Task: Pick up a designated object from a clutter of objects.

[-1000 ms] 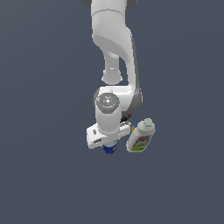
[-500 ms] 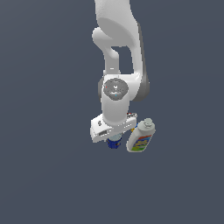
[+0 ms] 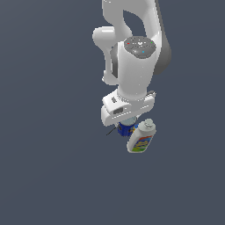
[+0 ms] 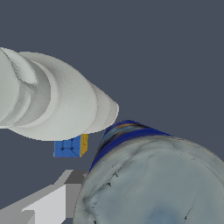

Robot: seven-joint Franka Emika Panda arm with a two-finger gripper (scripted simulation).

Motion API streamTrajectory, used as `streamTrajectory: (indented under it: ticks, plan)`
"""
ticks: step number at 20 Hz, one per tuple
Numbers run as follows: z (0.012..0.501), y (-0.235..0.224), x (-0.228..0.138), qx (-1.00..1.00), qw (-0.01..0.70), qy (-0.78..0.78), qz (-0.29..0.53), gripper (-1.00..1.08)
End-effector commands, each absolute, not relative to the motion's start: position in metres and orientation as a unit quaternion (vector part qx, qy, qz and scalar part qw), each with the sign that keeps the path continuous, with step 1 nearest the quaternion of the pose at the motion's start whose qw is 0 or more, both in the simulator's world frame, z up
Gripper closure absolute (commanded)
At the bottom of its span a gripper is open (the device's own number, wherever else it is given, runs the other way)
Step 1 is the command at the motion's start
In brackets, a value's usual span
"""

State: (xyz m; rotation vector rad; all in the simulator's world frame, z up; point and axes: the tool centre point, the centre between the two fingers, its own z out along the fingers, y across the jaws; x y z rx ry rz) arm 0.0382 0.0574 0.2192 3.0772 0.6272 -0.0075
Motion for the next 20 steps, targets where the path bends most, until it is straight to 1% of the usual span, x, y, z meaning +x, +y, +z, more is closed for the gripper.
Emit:
streamTrajectory:
  ticks: [1,11,15,20]
  plan:
    - [0.25,0.071,0.033,0.98,0.001,0.2,0.0,1.08]
    - [0.351,0.121,0.014,0.98,0.001,0.2,0.0,1.08]
    - [0.377,0.134,0.01,0.98,0.001,0.2,0.0,1.08]
    - [0.398,0.144,0.007,0.98,0.0,0.2,0.0,1.08]
